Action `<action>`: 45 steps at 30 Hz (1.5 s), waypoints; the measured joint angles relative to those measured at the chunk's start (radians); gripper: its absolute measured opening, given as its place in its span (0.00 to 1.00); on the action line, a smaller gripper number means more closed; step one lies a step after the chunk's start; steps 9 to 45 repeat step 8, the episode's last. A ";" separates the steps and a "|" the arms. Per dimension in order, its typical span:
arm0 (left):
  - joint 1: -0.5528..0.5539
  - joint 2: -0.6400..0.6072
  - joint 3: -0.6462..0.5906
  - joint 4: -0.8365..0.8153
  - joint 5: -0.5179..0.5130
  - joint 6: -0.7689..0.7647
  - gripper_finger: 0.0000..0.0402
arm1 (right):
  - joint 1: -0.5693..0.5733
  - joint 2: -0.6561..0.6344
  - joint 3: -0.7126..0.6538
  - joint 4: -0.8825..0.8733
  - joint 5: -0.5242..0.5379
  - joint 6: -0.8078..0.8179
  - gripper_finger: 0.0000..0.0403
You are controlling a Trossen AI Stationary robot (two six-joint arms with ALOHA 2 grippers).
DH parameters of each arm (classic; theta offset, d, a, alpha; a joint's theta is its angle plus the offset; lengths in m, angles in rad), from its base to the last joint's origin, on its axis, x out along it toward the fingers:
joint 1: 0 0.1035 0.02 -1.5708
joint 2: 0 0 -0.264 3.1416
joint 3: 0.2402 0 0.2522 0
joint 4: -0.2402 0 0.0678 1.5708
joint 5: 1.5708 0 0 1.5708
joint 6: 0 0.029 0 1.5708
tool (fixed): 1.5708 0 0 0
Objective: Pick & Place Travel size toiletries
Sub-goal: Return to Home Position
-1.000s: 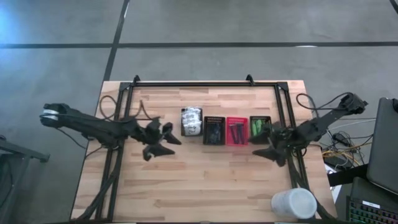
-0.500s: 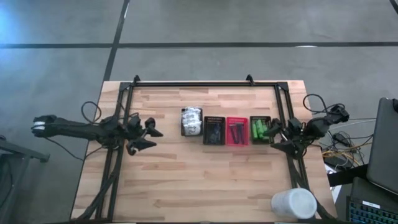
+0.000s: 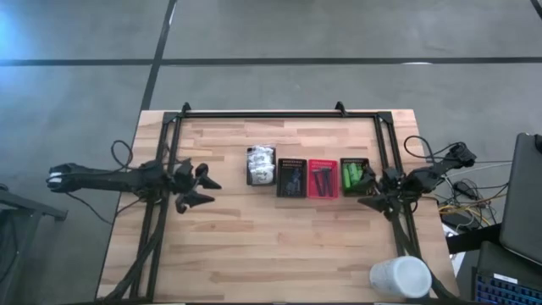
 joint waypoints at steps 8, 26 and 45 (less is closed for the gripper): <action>0.000 0.000 0.000 -0.067 0.002 0.000 0.65 | 0.000 0.005 0.000 0.009 0.000 0.046 0.60; 0.000 0.000 0.000 -0.067 0.002 0.000 0.65 | 0.000 0.005 0.000 0.009 0.000 0.046 0.60; 0.000 0.000 0.000 -0.067 0.002 0.000 0.65 | 0.000 0.005 0.000 0.009 0.000 0.046 0.60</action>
